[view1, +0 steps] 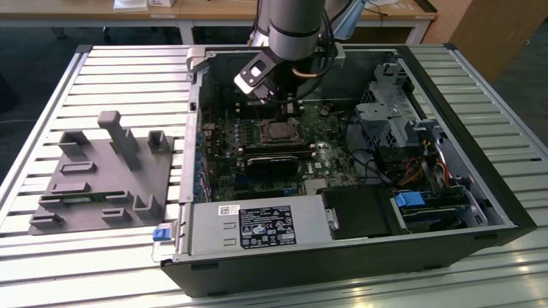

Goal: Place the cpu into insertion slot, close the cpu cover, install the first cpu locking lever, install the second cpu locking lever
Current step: 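Close the cpu cover, then install the first cpu locking lever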

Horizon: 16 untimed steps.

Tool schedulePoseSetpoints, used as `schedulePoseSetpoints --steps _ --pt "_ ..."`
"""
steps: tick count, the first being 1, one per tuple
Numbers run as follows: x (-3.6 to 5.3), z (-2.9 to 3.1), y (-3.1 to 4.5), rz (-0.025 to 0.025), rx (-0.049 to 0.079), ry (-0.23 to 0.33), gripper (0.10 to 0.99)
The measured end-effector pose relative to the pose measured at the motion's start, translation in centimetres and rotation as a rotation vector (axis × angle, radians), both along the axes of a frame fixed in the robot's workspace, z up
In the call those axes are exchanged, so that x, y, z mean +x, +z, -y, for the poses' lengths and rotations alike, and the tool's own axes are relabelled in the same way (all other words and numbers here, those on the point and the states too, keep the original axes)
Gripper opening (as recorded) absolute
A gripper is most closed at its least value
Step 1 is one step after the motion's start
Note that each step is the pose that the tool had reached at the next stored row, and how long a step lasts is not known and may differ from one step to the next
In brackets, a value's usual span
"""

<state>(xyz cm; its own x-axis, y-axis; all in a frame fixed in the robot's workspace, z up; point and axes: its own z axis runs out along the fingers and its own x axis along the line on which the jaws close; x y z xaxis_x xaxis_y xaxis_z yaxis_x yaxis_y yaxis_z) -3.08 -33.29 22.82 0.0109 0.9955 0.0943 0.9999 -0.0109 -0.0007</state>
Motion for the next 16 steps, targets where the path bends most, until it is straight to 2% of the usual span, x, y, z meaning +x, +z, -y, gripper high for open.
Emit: schedulePoseSetpoints --steps 16 --pt "-0.29 0.0 0.06 0.0 0.0 0.0 0.106"
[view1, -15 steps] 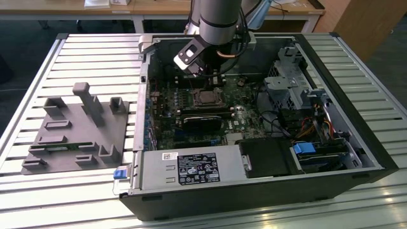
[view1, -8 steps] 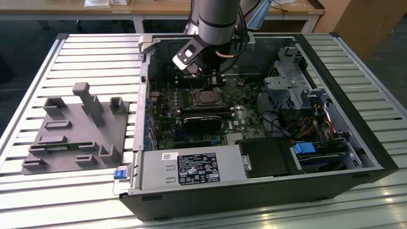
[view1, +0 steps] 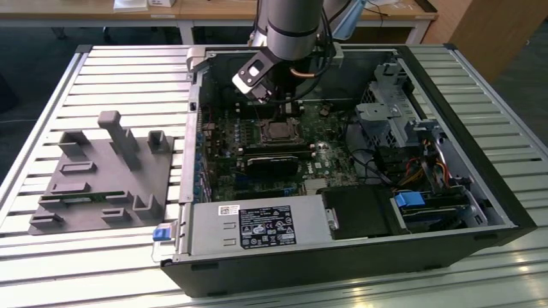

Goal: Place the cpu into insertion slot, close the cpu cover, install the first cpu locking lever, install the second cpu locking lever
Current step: 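Install the first cpu locking lever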

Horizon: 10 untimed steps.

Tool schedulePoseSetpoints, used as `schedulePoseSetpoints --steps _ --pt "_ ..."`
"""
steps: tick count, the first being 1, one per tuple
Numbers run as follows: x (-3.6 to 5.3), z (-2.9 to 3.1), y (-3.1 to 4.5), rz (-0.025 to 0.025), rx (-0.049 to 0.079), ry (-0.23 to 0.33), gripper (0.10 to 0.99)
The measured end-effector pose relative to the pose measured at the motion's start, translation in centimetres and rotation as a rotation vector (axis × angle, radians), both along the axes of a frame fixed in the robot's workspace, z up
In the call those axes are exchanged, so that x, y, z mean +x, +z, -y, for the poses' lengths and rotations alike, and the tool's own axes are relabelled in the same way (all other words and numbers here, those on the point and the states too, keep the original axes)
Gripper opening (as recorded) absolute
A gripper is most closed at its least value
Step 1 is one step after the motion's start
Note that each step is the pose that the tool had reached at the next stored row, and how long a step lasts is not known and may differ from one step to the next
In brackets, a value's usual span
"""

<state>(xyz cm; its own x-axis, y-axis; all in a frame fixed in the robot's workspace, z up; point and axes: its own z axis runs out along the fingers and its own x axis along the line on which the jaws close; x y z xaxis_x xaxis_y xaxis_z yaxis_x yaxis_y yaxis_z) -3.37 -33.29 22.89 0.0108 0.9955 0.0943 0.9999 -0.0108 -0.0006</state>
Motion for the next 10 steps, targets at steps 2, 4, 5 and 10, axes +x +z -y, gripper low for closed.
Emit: schedulePoseSetpoints --steps 2,4,5,10 --pt "0.0 0.0 0.08 0.0 0.0 0.0 0.106" --pt "0.0 0.0 0.18 0.0 0.0 0.0 0.106" --pt "0.0 0.0 0.23 -0.0001 0.0 0.0 0.106" --pt "0.0 0.0 0.53 0.0 0.0 0.0 0.106"
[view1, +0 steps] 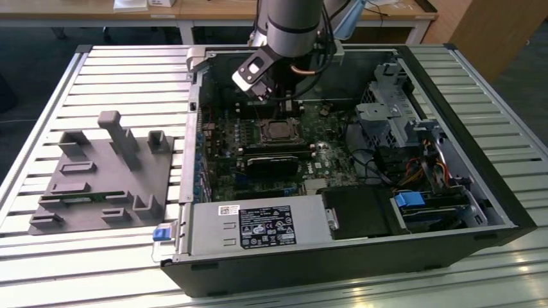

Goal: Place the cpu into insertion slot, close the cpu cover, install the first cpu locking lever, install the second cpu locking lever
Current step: 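Install the first cpu locking lever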

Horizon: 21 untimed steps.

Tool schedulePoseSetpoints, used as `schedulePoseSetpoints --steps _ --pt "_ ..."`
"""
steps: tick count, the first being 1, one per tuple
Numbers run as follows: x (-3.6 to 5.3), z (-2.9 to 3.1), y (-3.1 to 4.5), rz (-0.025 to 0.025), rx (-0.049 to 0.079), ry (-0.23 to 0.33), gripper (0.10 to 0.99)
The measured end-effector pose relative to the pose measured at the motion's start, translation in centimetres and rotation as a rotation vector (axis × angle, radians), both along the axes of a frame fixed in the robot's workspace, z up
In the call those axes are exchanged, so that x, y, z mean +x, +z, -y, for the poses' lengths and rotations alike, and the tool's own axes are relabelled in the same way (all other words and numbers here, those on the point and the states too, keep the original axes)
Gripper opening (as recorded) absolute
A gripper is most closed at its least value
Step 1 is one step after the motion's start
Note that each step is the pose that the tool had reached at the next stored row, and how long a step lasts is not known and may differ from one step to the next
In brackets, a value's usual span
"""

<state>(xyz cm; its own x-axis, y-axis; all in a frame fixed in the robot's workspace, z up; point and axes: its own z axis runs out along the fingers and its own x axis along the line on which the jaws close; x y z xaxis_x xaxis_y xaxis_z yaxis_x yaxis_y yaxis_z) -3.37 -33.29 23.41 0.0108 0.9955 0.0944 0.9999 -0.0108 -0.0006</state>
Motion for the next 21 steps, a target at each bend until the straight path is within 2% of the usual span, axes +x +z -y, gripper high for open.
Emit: schedulePoseSetpoints --steps 7,13,15,21 --pt "0.0 0.0 0.37 0.0 0.0 0.0 0.106" --pt "0.0 0.0 0.99 0.0 0.0 0.0 0.106" --pt "0.0 0.0 1.32 0.0 0.0 0.0 0.106" --pt "0.0 0.0 3.01 0.0 0.0 0.0 0.106"
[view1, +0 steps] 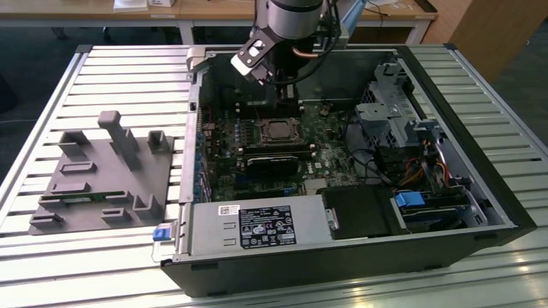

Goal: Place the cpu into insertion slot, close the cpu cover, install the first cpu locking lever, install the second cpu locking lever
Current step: 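Install the first cpu locking lever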

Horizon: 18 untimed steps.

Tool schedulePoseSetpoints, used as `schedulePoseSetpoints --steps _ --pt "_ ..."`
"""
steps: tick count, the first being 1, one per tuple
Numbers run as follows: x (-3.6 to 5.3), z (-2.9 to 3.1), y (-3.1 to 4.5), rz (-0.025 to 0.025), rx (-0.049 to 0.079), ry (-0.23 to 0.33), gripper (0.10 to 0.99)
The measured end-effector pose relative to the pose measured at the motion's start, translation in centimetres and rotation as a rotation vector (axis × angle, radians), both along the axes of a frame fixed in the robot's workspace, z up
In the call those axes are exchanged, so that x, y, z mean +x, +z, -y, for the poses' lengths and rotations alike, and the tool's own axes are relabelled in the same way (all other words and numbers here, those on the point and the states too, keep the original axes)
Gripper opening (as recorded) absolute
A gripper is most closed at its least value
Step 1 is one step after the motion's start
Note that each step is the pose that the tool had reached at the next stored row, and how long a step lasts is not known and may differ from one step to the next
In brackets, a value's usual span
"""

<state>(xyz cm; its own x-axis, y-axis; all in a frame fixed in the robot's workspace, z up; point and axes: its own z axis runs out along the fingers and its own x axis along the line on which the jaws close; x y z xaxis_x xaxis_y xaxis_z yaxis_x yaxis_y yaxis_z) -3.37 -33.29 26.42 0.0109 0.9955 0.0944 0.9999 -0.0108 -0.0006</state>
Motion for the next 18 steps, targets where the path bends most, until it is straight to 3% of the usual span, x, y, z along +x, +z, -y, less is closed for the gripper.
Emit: schedulePoseSetpoints --steps 3,11,18 --pt "0.0 0.0 0.21 0.001 0.0 0.008 0.106" --pt "-0.01 0.0 0.21 0.0008 0.0 0.152 0.106" --pt "-0.01 0.0 0.21 0.0009 0.0 0.225 0.106"
